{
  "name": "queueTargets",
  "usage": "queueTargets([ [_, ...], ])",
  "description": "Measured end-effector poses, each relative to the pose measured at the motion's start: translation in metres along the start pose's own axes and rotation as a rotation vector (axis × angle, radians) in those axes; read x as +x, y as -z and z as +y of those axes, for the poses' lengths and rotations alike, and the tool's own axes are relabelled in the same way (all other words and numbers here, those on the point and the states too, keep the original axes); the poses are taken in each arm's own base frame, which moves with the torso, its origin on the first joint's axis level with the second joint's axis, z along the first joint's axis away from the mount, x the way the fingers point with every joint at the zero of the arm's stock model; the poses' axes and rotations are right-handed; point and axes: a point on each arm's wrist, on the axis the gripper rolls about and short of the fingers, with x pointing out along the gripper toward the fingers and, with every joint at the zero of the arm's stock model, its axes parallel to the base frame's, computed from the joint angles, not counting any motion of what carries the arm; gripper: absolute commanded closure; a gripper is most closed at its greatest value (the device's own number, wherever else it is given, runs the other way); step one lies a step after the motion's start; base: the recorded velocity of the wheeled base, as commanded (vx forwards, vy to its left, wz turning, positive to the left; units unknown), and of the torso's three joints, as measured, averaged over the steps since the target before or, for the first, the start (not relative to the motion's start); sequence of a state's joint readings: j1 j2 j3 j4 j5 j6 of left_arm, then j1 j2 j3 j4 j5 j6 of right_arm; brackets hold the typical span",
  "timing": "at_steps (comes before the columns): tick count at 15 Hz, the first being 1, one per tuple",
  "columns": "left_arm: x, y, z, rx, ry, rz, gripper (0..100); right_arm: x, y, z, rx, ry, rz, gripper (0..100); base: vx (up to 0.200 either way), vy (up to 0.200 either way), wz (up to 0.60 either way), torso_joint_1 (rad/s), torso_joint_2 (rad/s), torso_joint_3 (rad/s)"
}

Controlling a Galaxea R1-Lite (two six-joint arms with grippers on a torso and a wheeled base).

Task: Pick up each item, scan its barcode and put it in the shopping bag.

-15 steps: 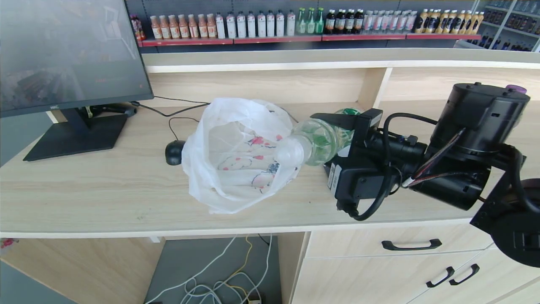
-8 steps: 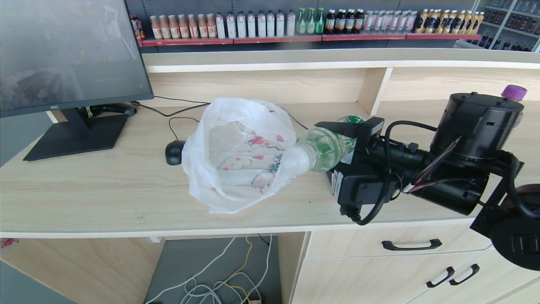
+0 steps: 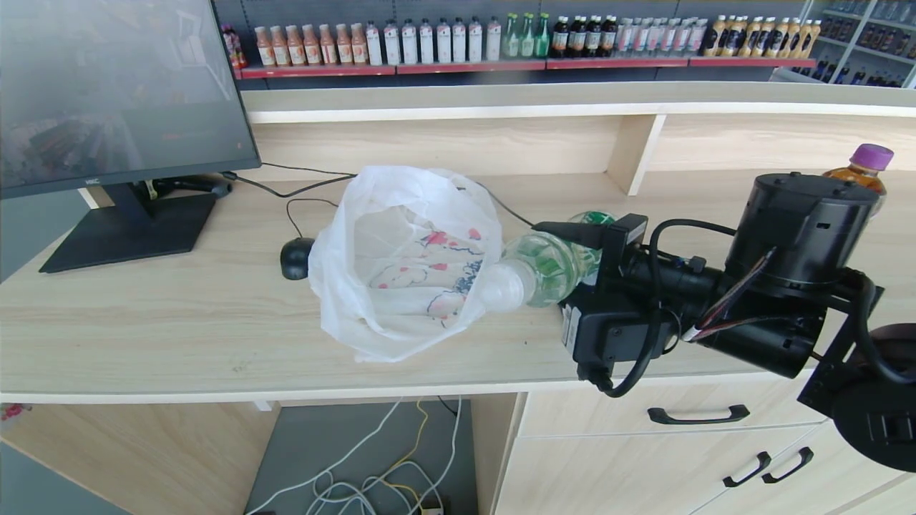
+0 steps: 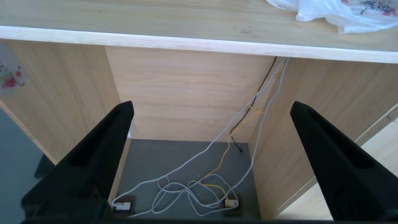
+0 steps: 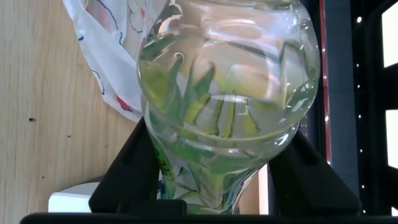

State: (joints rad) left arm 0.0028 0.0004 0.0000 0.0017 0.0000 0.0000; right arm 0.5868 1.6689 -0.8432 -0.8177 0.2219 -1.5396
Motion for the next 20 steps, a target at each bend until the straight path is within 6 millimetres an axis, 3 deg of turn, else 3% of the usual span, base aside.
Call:
queueTargets([
  [20, 0.0, 0.0, 0.0, 0.0, 0.0, 0.0, 0, -0.0032, 0.0001, 0.0082, 0.037, -0.022, 0.011, 100, 0.0, 0.0, 0.0, 0.0, 0.0, 0.0],
])
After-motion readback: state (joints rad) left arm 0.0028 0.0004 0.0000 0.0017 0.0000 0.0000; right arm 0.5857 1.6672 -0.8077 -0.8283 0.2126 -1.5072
